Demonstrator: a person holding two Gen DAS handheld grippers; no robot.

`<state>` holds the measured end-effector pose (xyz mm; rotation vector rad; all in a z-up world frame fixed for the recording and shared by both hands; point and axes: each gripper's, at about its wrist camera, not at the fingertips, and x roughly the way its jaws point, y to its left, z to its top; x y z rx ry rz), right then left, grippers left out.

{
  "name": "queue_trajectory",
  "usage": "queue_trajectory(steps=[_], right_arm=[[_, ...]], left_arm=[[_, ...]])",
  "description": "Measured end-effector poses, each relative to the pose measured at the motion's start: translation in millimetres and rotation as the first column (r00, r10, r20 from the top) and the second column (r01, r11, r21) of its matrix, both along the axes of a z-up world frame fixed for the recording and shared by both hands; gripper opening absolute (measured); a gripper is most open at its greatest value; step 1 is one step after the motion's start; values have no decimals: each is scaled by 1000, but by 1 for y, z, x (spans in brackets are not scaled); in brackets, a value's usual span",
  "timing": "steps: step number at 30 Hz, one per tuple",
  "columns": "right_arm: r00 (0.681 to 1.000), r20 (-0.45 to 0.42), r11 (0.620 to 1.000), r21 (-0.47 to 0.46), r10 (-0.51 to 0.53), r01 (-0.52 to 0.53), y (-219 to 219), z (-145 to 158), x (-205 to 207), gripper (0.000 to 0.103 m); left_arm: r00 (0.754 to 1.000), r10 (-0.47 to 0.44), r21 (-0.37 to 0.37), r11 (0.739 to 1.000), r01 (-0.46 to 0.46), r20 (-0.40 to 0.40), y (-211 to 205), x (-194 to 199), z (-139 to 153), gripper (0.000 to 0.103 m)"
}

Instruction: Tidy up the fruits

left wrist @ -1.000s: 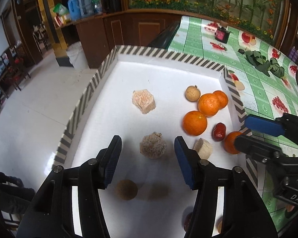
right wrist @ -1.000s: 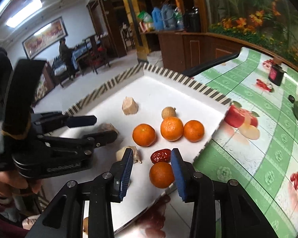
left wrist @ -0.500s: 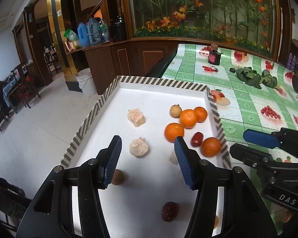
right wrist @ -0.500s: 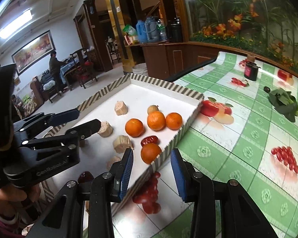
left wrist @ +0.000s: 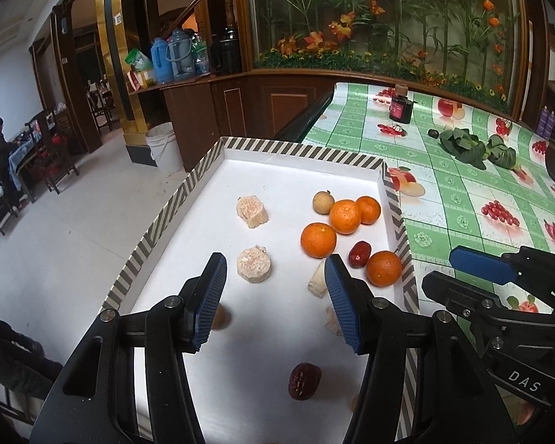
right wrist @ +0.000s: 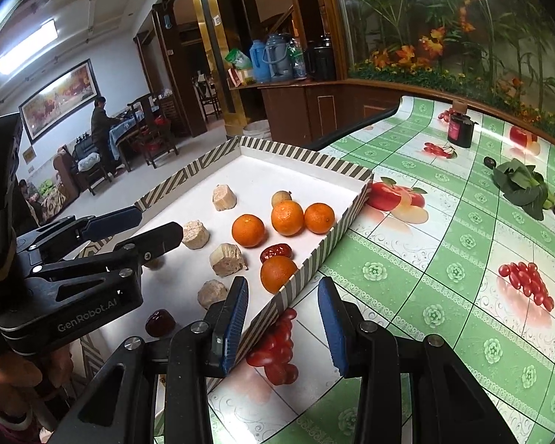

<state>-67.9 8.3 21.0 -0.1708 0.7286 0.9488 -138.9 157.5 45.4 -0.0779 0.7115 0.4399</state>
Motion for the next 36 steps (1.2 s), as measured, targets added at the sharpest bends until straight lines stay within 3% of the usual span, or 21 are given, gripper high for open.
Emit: queue_trajectory(steps=[4,23,36], right_arm=[[1000,10,1000,-6,11,-11,3,1,-4,38],[1000,1,999,-25,24,-24,8,-3,-3,38],[1000,-24,1000,-2,-14,14,-4,-2,7,38]], left_arm=[[1000,-1,41,999,1,2,-5,-1,0,56],[1000,-1,19,1000,1,4,-3,-1,0,56],[999,-26,66,998,24,31,-22,1,3,56]])
